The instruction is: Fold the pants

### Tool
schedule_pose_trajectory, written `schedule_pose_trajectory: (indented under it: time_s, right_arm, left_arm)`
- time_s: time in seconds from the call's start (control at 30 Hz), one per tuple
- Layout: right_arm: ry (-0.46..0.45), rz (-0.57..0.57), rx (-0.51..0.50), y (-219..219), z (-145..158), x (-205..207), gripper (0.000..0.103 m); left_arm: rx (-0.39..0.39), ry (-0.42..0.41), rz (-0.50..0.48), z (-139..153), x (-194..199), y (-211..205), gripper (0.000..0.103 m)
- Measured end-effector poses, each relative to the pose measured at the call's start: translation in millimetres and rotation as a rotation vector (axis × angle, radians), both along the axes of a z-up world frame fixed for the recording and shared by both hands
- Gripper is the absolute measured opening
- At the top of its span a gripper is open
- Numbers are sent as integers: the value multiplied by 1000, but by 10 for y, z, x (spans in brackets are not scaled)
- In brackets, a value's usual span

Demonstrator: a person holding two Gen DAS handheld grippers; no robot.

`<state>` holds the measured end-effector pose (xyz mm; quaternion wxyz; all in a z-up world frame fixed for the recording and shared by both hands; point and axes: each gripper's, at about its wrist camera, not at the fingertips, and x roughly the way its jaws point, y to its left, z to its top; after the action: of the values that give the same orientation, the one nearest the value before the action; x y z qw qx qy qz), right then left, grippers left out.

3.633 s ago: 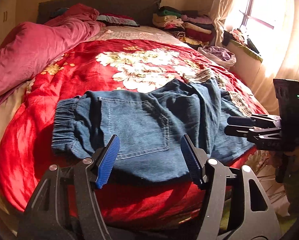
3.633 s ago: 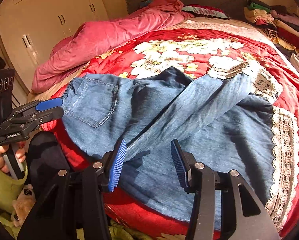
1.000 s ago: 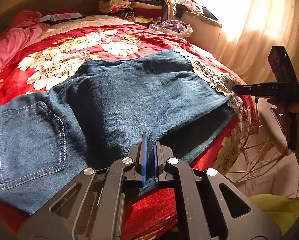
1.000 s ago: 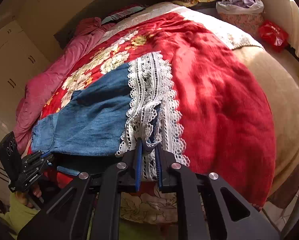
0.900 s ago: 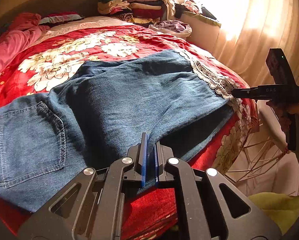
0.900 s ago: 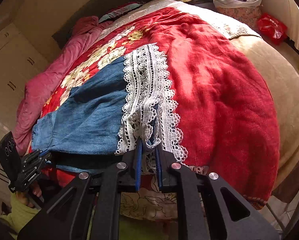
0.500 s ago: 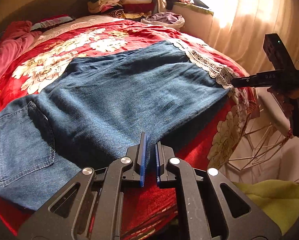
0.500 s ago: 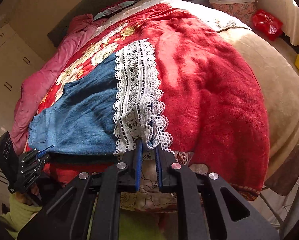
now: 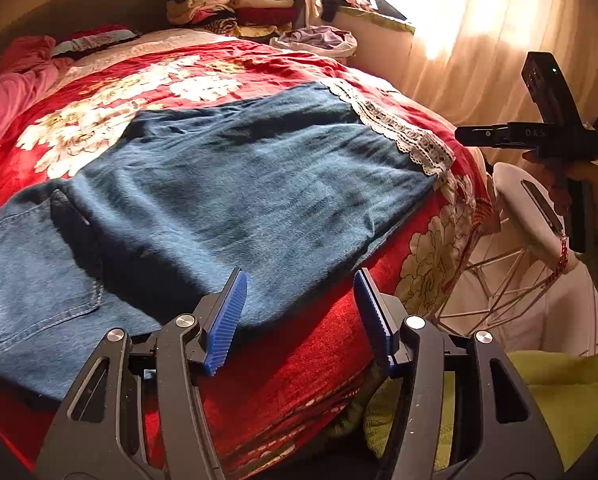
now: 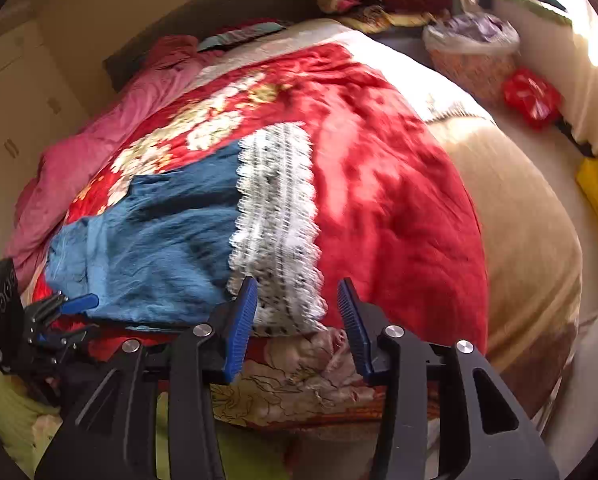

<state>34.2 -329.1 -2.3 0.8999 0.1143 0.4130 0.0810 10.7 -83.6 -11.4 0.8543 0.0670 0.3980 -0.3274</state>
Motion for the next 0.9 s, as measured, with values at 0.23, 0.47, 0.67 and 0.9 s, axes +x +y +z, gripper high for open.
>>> schedule_pose_trajectory:
  time_s: [0.23,0.47,0.67,0.9]
  right_arm:
    - [-44,347,-146,1060,-99,175,47]
    - [-21,376,-206,1291,-230,363,55]
    - [62,337,-228,1170,-469,425,57]
    - [69,339,-229,1193,-492,421,62]
  left_arm:
    - [-89,-51,314,390,53,904,63]
    - [-192,21,666,322,116,1920,67]
    - [-280,105,773,77,235,2189,78]
    - [-290,64,758,118,283,2110,23]
